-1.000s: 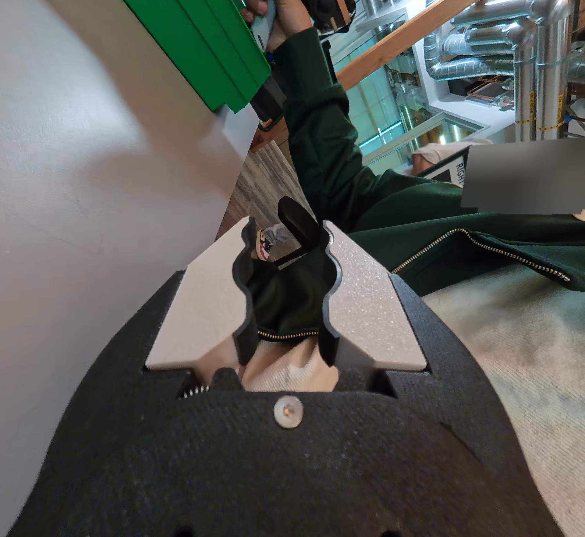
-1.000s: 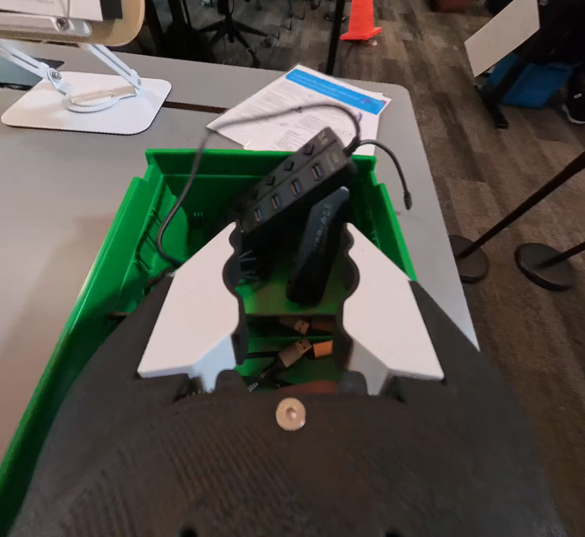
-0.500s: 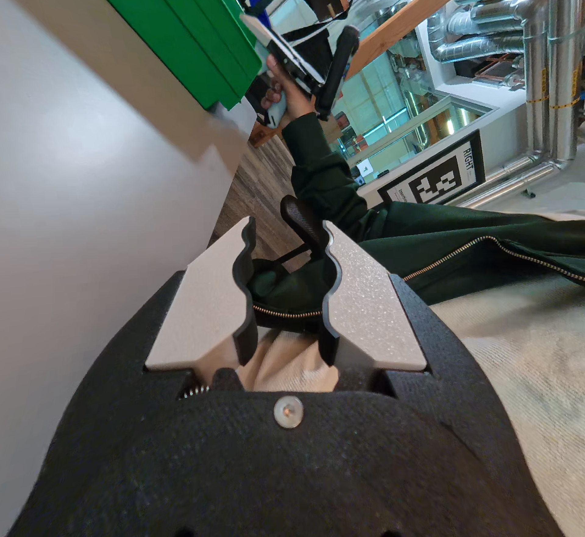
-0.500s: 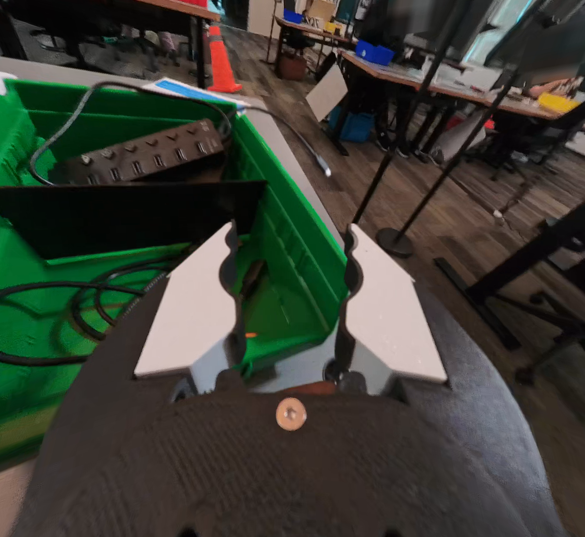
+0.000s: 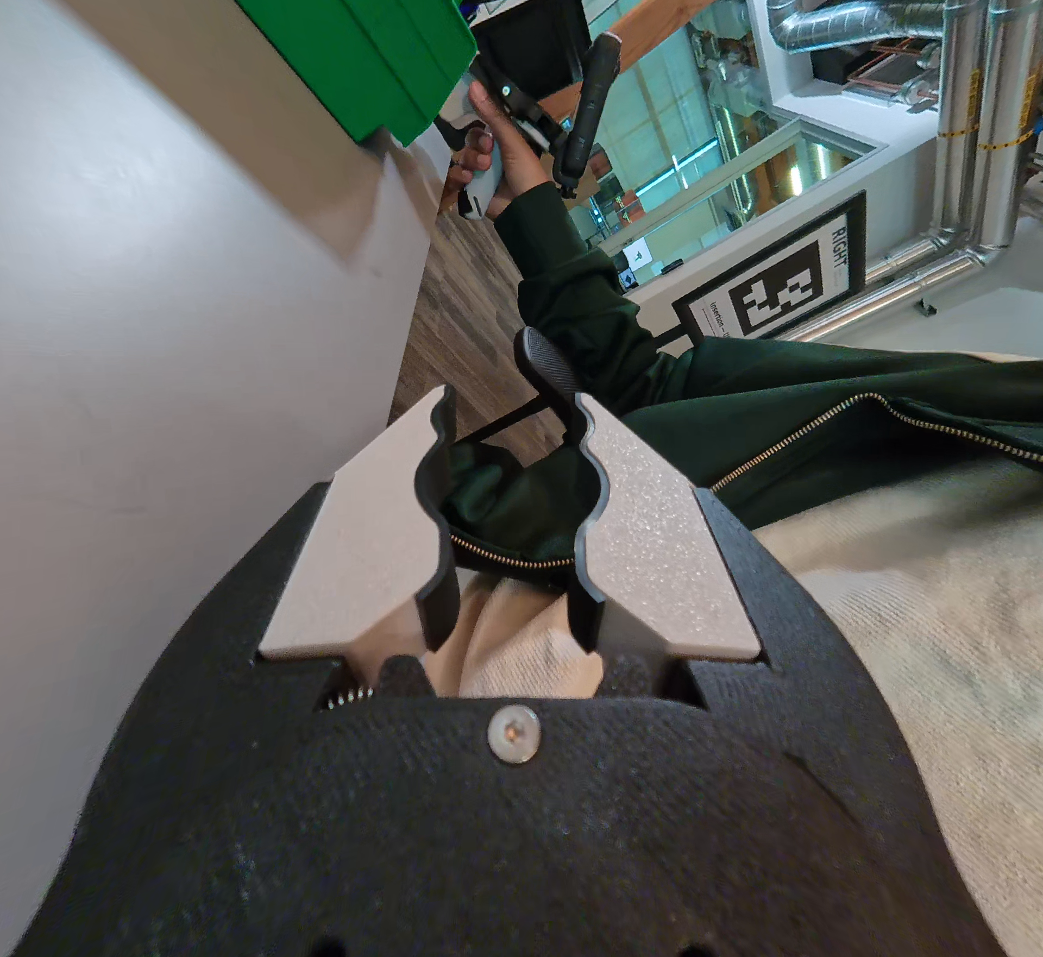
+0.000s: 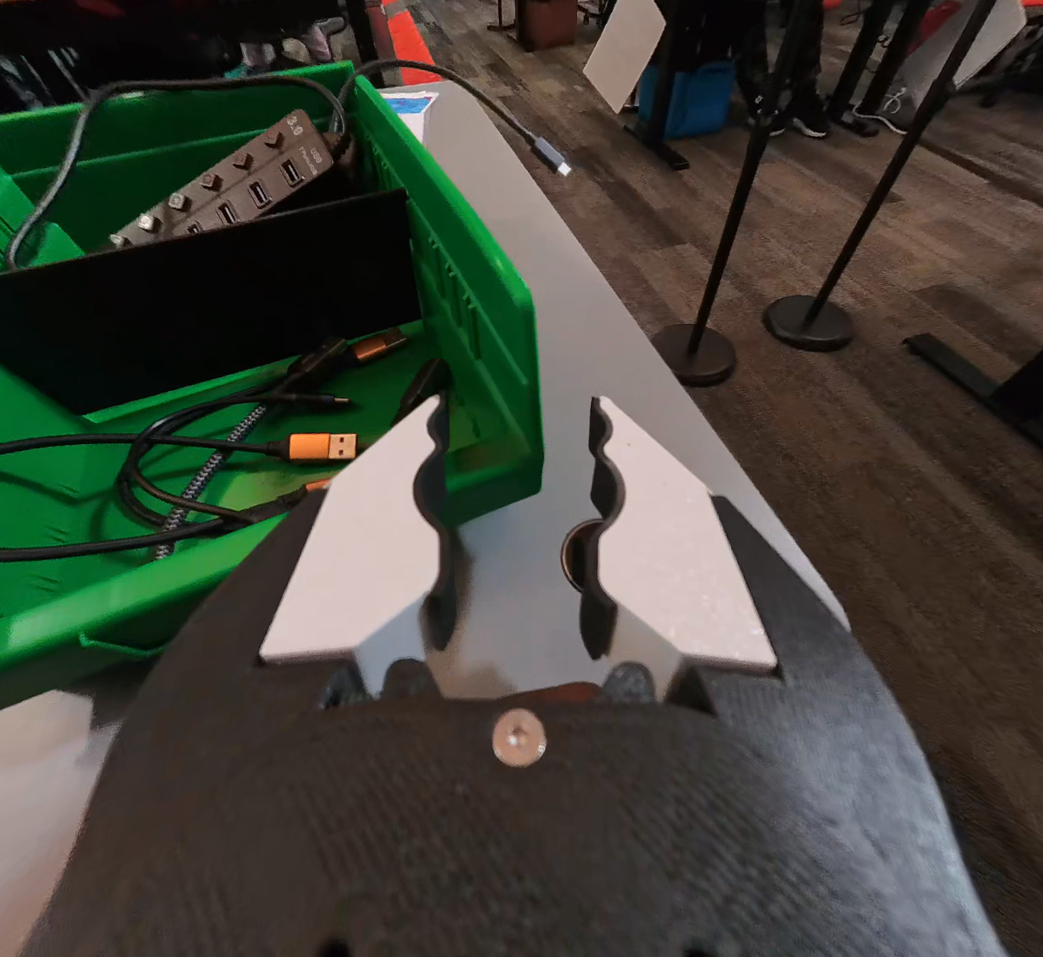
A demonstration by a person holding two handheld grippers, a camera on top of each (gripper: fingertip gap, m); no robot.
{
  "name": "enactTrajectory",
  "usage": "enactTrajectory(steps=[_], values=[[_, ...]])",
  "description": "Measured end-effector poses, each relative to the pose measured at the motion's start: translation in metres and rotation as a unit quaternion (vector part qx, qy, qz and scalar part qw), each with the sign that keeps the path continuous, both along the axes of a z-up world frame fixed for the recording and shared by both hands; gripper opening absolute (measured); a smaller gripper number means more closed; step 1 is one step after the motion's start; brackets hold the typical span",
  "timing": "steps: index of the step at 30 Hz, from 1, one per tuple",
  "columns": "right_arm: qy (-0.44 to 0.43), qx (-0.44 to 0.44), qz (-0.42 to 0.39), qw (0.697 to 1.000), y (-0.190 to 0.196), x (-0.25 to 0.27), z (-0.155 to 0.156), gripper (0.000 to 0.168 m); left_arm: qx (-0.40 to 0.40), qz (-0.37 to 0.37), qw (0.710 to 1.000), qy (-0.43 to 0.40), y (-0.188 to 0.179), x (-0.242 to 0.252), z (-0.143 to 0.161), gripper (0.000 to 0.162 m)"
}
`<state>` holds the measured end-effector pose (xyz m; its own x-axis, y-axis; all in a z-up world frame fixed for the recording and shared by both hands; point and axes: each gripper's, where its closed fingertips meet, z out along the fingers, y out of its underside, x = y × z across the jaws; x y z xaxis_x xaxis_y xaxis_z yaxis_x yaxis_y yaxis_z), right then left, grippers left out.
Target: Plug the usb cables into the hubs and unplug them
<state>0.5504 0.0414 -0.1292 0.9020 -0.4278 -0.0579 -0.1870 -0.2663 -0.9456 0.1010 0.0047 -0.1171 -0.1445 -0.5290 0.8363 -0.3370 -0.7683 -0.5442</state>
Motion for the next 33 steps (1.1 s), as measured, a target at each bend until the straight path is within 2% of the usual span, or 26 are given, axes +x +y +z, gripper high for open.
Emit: enactTrajectory(steps=[2,4,5,7,10,12,16,19,22,27,29,31,33], values=[[0.01,0.012,-0.007,1.0,0.0,0.004,0.001,0.049,0.005,-0.001,1.0,0.004,0.001,0.0,-0.003,0.038],[0.0,0.019,-0.028,0.999,-0.003,0.013,0.003,0.04,0.042,-0.002,0.999,0.015,0.001,0.0,-0.009,0.038],[-0.011,0.017,-0.038,0.999,-0.006,0.017,0.004,0.042,0.073,-0.006,0.997,0.024,0.0,0.0,-0.013,0.039],[-0.029,0.007,-0.046,0.998,-0.009,0.023,0.005,0.06,0.131,-0.018,0.99,0.038,-0.005,-0.002,-0.02,0.039],[-0.028,0.01,-0.033,0.999,-0.003,0.023,0.009,0.059,0.175,-0.026,0.983,0.041,-0.011,-0.004,-0.024,0.037],[-0.02,0.021,-0.028,0.999,0.004,0.023,0.012,0.059,0.183,-0.024,0.982,0.047,-0.012,-0.007,-0.028,0.037],[-0.005,0.01,0.006,1.0,0.018,0.017,0.011,0.041,0.179,-0.008,0.983,0.045,-0.007,-0.013,-0.029,0.035],[-0.02,-0.009,0.017,1.0,0.023,0.018,0.011,0.041,0.172,0.01,0.984,0.045,-0.001,-0.019,-0.028,0.035],[-0.03,-0.013,0.034,0.999,0.027,0.018,0.013,0.033,0.16,0.019,0.986,0.045,0.0,-0.024,-0.029,0.034],[-0.043,-0.011,0.015,0.999,0.032,0.034,0.015,0.056,0.15,0.026,0.987,0.043,-0.001,-0.03,-0.03,0.032],[-0.025,-0.002,0.042,0.999,0.037,0.028,0.015,0.045,0.148,0.025,0.988,0.044,-0.003,-0.031,-0.031,0.032],[0.002,0.014,0.076,0.997,0.042,0.017,0.014,0.015,0.148,0.02,0.988,0.046,-0.005,-0.03,-0.032,0.032],[0.01,0.021,0.08,0.997,0.041,0.014,0.015,0.013,0.149,0.016,0.988,0.049,-0.007,-0.029,-0.033,0.032]])
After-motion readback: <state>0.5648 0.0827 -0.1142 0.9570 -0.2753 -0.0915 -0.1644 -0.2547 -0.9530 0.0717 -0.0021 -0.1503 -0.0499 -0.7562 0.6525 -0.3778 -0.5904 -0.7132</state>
